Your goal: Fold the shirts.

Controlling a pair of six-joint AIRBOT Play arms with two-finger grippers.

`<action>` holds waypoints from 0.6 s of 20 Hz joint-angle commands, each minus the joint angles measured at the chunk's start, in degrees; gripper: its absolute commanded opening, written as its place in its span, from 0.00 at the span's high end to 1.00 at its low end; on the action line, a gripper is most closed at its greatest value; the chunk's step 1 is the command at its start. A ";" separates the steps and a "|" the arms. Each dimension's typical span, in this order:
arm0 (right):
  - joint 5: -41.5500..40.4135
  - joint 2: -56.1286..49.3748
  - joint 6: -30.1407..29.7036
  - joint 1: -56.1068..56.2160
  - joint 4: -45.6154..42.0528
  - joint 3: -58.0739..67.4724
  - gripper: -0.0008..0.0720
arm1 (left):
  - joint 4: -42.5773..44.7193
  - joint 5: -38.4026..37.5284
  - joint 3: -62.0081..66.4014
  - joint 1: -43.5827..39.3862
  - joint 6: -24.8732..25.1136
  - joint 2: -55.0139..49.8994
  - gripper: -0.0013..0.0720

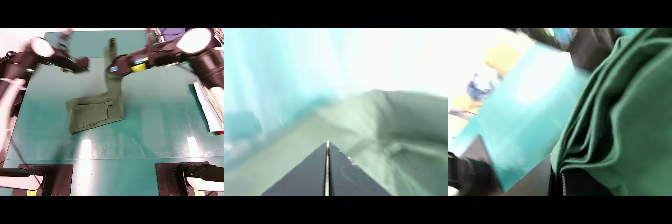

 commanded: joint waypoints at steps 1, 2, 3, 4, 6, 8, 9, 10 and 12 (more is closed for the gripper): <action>-11.78 -6.99 -4.07 10.51 8.09 0.07 0.94 | 5.77 -1.88 0.70 9.01 -0.59 10.64 0.95; -13.29 -9.99 -6.27 13.57 10.36 0.11 0.79 | 5.99 -2.34 0.72 10.49 -0.57 12.63 0.95; -13.68 -12.61 -6.45 15.89 11.72 0.13 0.58 | 6.08 -2.71 0.70 11.37 -0.57 14.03 0.95; -13.46 -14.49 -6.45 17.14 12.26 0.11 0.48 | 6.10 -2.93 0.74 11.89 -0.55 14.88 0.95; -12.90 -15.69 -6.40 16.72 10.91 -0.02 0.48 | 6.14 -3.30 0.72 11.91 -0.55 15.12 0.95; -10.21 -13.44 -6.38 12.66 8.94 -2.51 0.48 | 5.77 -4.55 0.70 11.91 -0.39 15.06 0.95; -9.33 -11.58 -6.36 9.73 7.63 -5.07 0.48 | 5.49 -5.09 0.70 11.91 0.68 15.06 0.95; -8.39 -9.42 -5.57 6.10 5.53 -8.37 0.48 | 5.35 -5.57 0.70 11.91 0.98 15.06 0.95; -5.77 -5.20 -2.78 -1.55 -1.81 -15.74 0.48 | 5.16 -5.64 0.70 10.88 2.36 14.93 0.95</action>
